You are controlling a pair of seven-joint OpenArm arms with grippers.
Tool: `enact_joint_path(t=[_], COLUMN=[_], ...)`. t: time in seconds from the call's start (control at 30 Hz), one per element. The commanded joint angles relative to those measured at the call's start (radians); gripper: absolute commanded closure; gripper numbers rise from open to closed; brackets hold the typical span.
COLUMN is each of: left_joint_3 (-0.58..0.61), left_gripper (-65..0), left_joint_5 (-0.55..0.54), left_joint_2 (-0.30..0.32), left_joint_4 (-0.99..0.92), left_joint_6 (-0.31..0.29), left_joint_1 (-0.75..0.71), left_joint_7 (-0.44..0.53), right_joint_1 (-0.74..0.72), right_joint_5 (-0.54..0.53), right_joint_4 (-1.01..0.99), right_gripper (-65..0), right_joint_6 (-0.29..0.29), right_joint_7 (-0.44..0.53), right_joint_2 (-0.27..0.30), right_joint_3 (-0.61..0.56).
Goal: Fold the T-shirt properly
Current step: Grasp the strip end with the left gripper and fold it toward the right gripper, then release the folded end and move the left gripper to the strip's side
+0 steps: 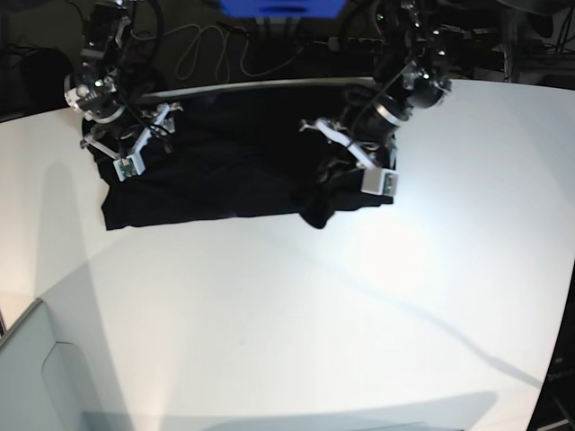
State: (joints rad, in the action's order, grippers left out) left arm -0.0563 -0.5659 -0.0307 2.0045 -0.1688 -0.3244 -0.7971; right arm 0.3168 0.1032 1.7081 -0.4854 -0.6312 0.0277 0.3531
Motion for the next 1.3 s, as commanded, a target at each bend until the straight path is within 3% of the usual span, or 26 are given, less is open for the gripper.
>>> enact_joint_path(t=[0.0,0.1,0.27,0.53,0.77,1.03,1.27], left_joint_3=[0.011,0.046,0.106,0.221,0.235,0.235,0.2], left_gripper=[0.0,0.0,0.0,0.0,0.0,-30.8,-31.7], left_joint_5=[-0.019,-0.019,-0.019,-0.019,-0.019,-0.029,-0.024], left_joint_2=[-0.002,-0.004,0.002,0.002,-0.004,0.004,0.064], left_joint_4=[0.011,-0.031,-0.1,-0.153,-0.176,-0.109,0.037], left_joint_6=[-0.005,0.001,0.116,0.122,0.124,0.124,0.124], left_joint_1=[0.015,0.041,0.067,0.121,0.143,0.133,0.041], left_joint_7=[0.023,0.023,0.023,0.023,0.017,0.02,0.023], right_joint_1=[0.003,0.003,0.003,0.003,0.003,0.003,0.003], right_joint_5=[0.002,0.002,0.002,0.002,0.002,0.002,-0.001], right_joint_4=[0.007,0.007,0.007,0.007,0.007,0.007,0.008], right_gripper=[-48.3,-48.3,-48.3,-48.3,-48.3,-48.3,-48.3], right_joint_6=[-0.006,-0.006,-0.006,-0.006,-0.006,-0.006,-0.006], right_joint_7=[-0.019,-0.019,-0.019,-0.019,-0.019,-0.019,-0.019], right_joint_2=[0.002,0.002,0.002,0.002,0.002,0.002,0.001], right_joint_3=[-0.001,-0.001,-0.001,-0.001,-0.001,-0.001,-0.001])
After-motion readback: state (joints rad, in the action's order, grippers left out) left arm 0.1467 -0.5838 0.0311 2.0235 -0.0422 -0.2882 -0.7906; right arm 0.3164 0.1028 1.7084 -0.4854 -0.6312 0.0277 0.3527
